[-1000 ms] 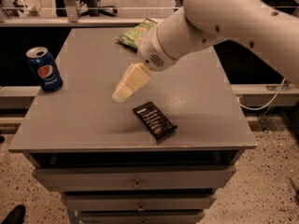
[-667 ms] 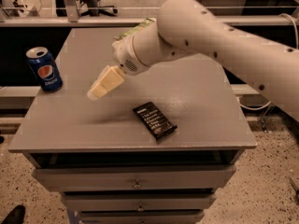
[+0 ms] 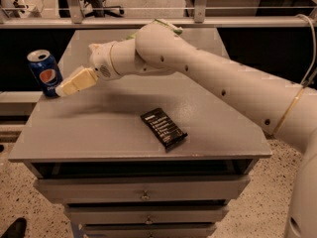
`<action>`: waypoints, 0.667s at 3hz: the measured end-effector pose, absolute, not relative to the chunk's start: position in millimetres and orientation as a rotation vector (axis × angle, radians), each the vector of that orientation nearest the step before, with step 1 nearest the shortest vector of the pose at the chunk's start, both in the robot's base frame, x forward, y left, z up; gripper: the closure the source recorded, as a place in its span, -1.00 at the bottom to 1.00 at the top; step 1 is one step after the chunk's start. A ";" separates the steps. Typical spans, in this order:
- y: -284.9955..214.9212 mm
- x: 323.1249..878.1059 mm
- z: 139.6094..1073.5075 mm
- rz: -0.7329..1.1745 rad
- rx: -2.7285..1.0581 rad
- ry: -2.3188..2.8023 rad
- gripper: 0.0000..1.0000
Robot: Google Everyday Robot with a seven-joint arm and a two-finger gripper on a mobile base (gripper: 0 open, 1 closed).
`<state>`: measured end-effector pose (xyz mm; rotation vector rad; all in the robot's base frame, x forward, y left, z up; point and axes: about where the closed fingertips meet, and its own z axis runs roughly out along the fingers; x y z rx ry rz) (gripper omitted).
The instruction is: Pick pepsi can
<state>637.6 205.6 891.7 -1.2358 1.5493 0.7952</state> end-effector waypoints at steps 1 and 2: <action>247.2 642.3 890.4 0.896 -1.190 1.487 -1.00; 293.0 637.5 885.9 0.968 -1.208 1.426 -0.96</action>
Offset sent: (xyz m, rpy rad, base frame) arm 0.0002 0.1170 -0.0082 0.1889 0.0210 0.1367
